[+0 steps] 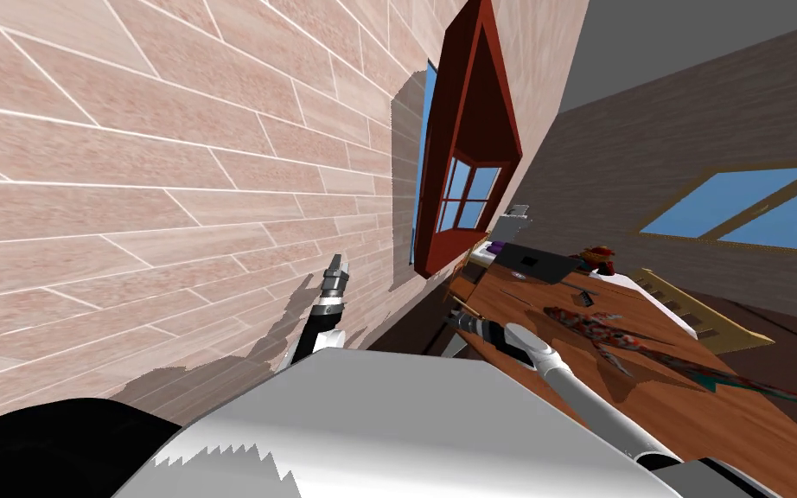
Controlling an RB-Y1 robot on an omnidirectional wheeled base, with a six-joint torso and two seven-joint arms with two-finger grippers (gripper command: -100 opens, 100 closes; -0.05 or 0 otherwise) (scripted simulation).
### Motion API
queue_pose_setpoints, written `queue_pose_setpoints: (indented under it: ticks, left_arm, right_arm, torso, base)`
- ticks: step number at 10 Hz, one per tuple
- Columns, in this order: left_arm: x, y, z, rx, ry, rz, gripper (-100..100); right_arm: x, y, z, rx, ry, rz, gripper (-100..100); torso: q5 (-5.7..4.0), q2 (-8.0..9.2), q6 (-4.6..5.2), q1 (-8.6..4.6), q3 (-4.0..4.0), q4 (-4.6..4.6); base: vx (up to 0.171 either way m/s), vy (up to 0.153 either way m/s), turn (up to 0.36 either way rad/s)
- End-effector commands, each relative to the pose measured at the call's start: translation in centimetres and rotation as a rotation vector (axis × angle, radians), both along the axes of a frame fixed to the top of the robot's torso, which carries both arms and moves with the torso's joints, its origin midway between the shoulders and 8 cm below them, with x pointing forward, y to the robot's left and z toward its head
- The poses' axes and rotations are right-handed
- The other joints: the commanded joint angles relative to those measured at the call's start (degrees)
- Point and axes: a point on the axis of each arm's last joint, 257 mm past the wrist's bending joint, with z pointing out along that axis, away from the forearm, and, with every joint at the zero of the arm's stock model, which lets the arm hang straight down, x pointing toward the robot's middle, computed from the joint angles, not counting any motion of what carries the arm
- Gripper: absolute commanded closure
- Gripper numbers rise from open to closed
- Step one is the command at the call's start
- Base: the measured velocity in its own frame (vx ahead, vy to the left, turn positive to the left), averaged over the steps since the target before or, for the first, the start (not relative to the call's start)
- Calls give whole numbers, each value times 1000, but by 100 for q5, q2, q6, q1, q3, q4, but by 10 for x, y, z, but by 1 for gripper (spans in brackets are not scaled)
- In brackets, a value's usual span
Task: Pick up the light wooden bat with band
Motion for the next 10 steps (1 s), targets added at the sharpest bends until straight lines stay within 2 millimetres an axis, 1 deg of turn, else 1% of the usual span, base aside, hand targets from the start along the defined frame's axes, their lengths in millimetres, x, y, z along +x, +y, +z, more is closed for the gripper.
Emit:
queue_pose_setpoints:
  ticks: [1, 2, 4, 5, 6, 7, 8, 9, 10]
  left_arm:
    - [0, 0, 0, 0, 0, 0, 0]
    - [0, 0, 0, 0, 0, 0, 0]
    - [0, 0, 0, 0, 0, 0, 0]
    - [0, 0, 0, 0, 0, 0, 0]
    - [0, 0, 0, 0, 0, 0, 0]
    - [0, 0, 0, 0, 0, 0, 0]
    - [0, 0, 0, 0, 0, 0, 0]
    - [0, 0, 0, 0, 0, 0, 0]
    - [0, 0, 0, 0, 0, 0, 0]
  right_arm:
    - [-6, -31, -12, -82, 41, 5, -100]
    - [-11, -38, -20, -104, 59, 1, -100]
    - [-12, -39, -21, -105, 62, -1, -100]
    - [-16, -64, -29, -177, 91, 11, -100]
    - [-20, -71, -34, -184, 107, -1, -100]
    - [-21, -72, -35, -185, 111, -5, -100]
    - [-26, -96, -39, -254, 136, 10, -100]
    - [-32, -104, -45, -260, 157, -8, -100]
    - [-33, -106, -46, -261, 160, -11, -100]
  torso:
    - [0, 0, 0, 0, 0, 0]
    - [0, -4, -8, 0, -2, 1]
    - [0, 1, -1, 3, 1, 0]
    - [1, 4, -1, 9, 2, 1]
    - [2, 0, -9, 9, 0, 1]
    - [1, -1, -2, 4, -1, 0]
    - [0, 0, 0, 4, 0, 0]
    - [1, -5, -8, 3, -2, 0]
    - [0, -4, -1, 1, -2, -1]
  base:
    - [21, -23, 225]
    - [16, -29, 139]
    - [4, -7, -14]
    - [9, -2, 244]
    - [16, -19, 184]
    - [13, -17, -12]
    - [21, -19, 239]
    - [22, -27, 156]
    - [13, -13, -16]
